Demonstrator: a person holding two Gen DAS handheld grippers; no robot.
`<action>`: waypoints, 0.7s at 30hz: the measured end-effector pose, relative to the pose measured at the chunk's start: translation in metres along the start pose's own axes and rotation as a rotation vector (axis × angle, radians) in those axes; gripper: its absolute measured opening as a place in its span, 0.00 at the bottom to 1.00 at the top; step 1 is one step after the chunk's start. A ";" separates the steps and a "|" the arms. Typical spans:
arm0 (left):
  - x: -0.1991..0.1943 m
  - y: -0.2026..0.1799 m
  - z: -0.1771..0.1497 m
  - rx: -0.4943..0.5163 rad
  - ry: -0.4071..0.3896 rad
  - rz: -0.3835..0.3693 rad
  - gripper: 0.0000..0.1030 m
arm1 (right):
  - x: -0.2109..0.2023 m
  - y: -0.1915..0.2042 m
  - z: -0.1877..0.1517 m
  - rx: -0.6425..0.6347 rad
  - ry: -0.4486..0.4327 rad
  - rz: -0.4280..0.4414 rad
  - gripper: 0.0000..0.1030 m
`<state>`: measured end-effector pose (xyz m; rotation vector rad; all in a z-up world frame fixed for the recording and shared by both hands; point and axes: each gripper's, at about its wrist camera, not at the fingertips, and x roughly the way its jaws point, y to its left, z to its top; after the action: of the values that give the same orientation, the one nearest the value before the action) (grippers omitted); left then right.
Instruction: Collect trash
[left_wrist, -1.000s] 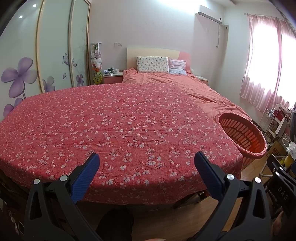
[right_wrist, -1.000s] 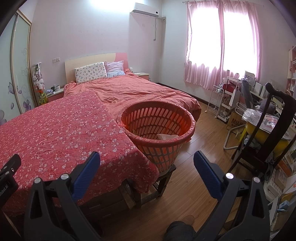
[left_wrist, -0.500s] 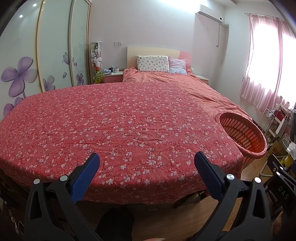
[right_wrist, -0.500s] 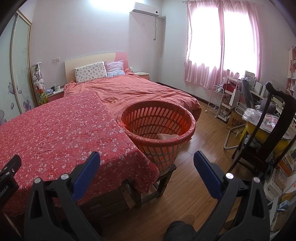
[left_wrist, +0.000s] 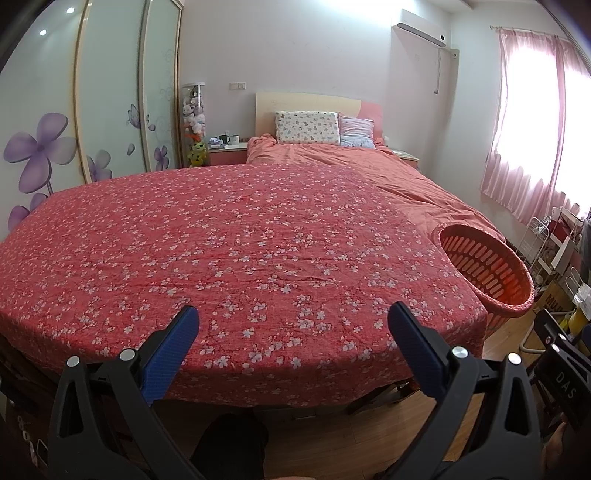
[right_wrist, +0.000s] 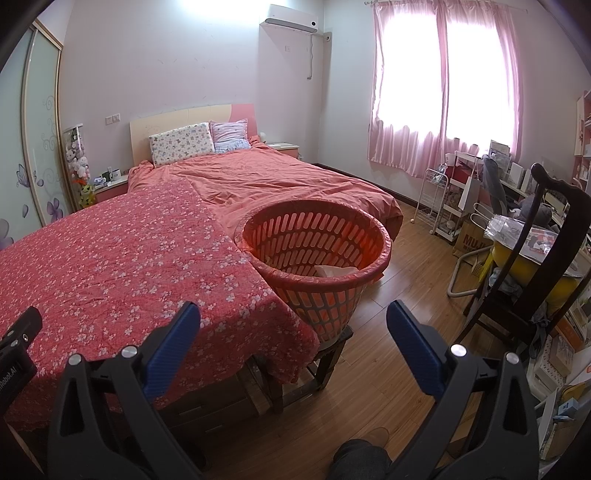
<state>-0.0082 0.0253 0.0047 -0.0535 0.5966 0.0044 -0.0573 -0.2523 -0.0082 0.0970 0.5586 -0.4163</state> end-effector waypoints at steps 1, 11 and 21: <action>0.000 0.000 0.000 -0.001 -0.001 0.000 0.98 | 0.000 0.000 0.000 0.000 0.000 -0.001 0.96; -0.001 0.000 0.001 0.001 -0.003 0.004 0.98 | 0.000 0.000 0.001 0.000 0.000 0.000 0.96; -0.004 0.002 0.003 0.003 -0.011 0.004 0.98 | 0.000 -0.001 0.001 0.000 0.000 0.000 0.96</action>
<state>-0.0094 0.0280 0.0092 -0.0490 0.5858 0.0079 -0.0570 -0.2531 -0.0068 0.0974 0.5588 -0.4167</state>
